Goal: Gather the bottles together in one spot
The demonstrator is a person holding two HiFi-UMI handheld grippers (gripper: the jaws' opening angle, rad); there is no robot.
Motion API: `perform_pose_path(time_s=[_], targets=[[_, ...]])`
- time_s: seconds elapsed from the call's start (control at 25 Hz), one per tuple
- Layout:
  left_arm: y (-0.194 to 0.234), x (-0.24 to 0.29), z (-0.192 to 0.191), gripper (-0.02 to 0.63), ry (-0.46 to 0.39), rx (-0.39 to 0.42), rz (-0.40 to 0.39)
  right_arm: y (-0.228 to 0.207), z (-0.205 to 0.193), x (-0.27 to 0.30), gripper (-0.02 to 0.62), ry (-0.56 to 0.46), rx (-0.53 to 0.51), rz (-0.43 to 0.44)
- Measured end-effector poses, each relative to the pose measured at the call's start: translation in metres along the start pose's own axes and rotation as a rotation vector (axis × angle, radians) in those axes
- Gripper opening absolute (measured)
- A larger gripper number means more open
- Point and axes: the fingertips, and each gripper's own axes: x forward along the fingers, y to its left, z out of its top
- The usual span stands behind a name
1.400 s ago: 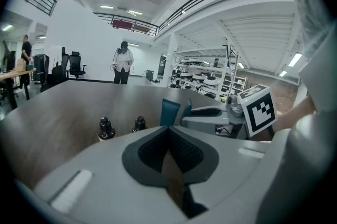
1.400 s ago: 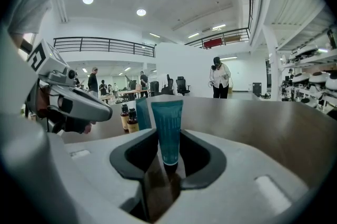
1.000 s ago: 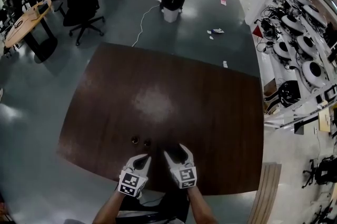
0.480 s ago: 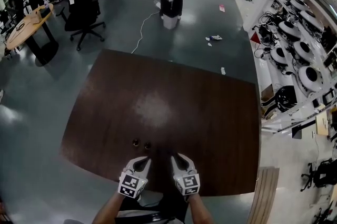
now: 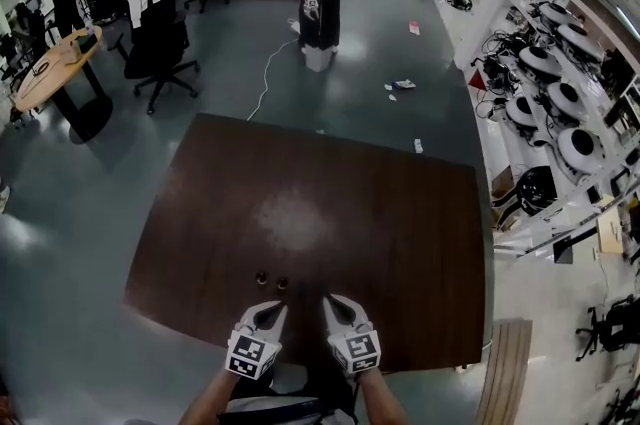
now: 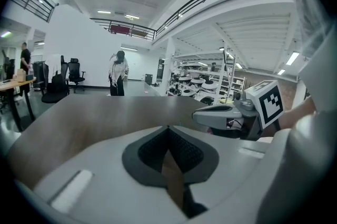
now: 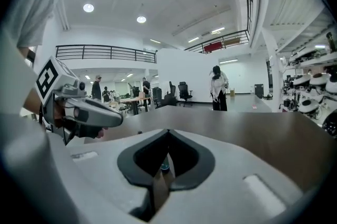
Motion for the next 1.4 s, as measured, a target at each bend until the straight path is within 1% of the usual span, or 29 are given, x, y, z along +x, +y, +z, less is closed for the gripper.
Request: perform_pose_path(time_s=[0.08,0.28,0.68,0.92,1.4], targets=[[-0.001,-0.004,0.007,0.0,-0.007,0.01,0.003,0.002,0.008,-0.002,0.002,-0.008,-0.009,0.006],[0.0,-0.015,0.023,0.0,-0.025,0.022,0.008,0.002,0.026,-0.01,0.002,-0.022,-0.004,-0.012],[0.0,-0.027,0.042,0.0,-0.055,0.044,0.008,0.013,0.044,-0.021,0.002,-0.047,-0.006,-0.021],[-0.001,-0.027,0.045,0.0,-0.07,0.056,0.0,0.013,0.046,-0.024,0.002,-0.061,0.016,-0.033],[0.01,-0.031,0.056,0.0,-0.102,0.063,0.024,0.018,0.054,-0.026,0.002,-0.08,0.004,-0.042]])
